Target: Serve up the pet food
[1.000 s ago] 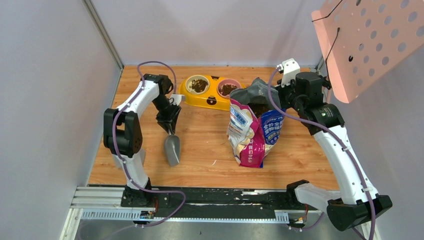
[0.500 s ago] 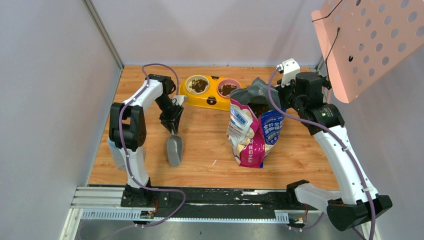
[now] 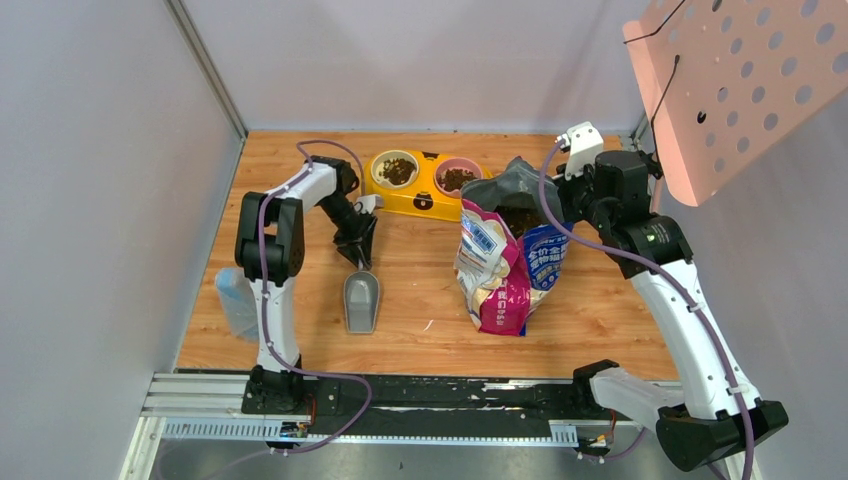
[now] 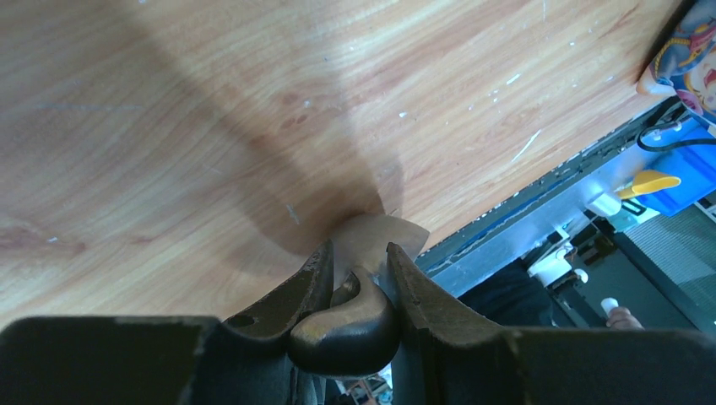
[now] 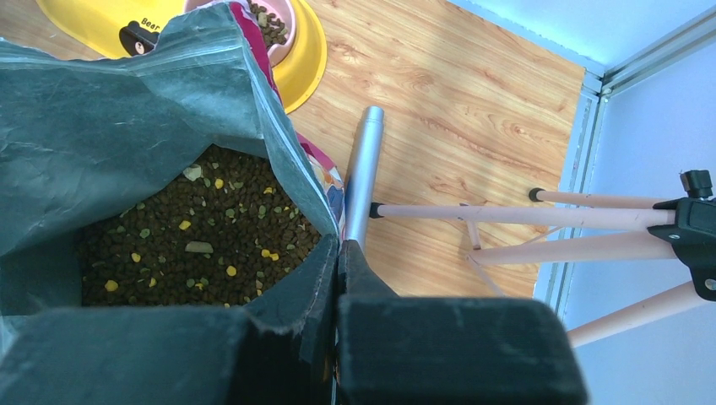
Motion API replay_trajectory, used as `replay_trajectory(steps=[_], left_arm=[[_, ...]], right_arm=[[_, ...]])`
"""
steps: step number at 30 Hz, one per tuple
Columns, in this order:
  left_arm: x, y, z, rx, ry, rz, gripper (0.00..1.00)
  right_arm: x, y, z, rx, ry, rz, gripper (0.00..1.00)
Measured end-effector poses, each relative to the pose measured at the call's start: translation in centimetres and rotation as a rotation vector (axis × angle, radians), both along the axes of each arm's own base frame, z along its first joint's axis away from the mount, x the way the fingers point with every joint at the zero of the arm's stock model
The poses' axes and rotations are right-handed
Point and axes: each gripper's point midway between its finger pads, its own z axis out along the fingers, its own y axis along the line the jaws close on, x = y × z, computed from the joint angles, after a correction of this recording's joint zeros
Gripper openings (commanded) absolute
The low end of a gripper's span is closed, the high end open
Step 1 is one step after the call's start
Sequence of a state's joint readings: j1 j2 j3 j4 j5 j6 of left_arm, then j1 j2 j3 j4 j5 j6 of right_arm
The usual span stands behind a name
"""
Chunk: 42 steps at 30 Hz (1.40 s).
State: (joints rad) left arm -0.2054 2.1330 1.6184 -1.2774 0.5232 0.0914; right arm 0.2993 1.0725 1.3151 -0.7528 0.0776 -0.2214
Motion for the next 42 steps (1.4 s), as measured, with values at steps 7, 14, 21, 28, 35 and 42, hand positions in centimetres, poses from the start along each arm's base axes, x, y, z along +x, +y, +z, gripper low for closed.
replay_trajectory(steps=[7, 14, 21, 28, 35, 42], left_arm=[[0.8, 0.0, -1.3, 0.02, -0.012, 0.016, 0.55], [2.7, 0.4, -0.4, 0.059, -0.088, 0.025, 0.68], [5.8, 0.5, 8.2, 0.04, -0.378, 0.032, 0.67], [5.6, -4.1, 22.2, -0.19, -0.842, -0.061, 0.76], [-3.9, -14.8, 30.6, -0.496, -1.15, -0.426, 0.8], [-6.9, -20.7, 29.6, -0.52, -1.109, -0.534, 0.85]], right_arm=[[-0.1, 0.0, 0.0, 0.002, -0.005, -0.001, 0.0], [0.0, 0.1, 0.0, 0.004, -0.003, 0.004, 0.0], [0.4, 0.8, 0.1, 0.031, 0.025, 0.019, 0.0], [0.6, 2.2, 0.5, 0.077, 0.067, 0.069, 0.32], [3.3, 5.4, 5.6, 0.19, 0.012, 0.164, 0.53], [6.1, 7.1, 4.4, 0.224, 0.078, 0.173, 0.61]])
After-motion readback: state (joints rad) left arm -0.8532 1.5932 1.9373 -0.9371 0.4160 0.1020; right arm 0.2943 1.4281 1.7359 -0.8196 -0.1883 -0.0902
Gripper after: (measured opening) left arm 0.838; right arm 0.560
